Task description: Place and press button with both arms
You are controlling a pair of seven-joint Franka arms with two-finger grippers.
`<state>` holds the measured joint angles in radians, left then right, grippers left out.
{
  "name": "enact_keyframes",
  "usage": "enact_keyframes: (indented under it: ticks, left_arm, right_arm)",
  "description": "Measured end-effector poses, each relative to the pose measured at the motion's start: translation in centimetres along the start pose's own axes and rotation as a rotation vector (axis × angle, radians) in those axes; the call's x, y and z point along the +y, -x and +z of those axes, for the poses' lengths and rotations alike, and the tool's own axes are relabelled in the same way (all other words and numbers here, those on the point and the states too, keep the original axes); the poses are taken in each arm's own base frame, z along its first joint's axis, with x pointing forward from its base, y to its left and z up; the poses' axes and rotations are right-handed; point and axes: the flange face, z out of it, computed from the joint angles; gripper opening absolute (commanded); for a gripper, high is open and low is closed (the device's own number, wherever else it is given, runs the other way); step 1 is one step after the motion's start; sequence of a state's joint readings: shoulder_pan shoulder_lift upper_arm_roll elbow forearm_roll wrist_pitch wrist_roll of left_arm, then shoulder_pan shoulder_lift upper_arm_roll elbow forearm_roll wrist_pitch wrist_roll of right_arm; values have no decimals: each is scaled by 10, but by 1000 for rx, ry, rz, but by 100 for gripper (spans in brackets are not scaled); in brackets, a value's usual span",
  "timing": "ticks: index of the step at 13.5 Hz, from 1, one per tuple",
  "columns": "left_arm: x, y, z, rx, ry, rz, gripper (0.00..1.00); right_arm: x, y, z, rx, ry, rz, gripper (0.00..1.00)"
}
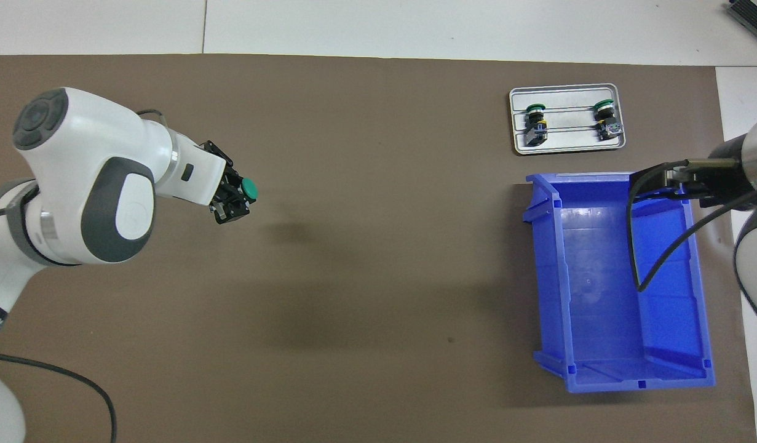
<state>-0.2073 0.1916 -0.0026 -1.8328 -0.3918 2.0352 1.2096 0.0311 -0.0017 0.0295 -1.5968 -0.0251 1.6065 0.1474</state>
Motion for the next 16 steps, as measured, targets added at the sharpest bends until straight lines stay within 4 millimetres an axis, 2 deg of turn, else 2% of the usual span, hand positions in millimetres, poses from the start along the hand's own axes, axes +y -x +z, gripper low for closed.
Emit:
enact_keyframes:
  ticks: [4,6,8,11,13,16]
  left_arm:
    - [-34,80,-24,172,24,14,0]
    - [-39,118,-27,270,21,2,0]
    - [-33,150,-23,381,8,-13,0]
    - [-12,175,-1,529,-18,-49,0]
    - [2,188,20,610,-24,-74,6]
    - [22,205,57,766,-67,-104,8]
  right_arm:
    - [0,0,0,0,0,0,100]
    - [0,0,0,0,0,0,100]
    - [0,0,0,0,0,0,100]
    - [0,0,0,0,0,0,100]
    - [0,0,0,0,0,0,100]
    - [0,0,0,0,0,0,100]
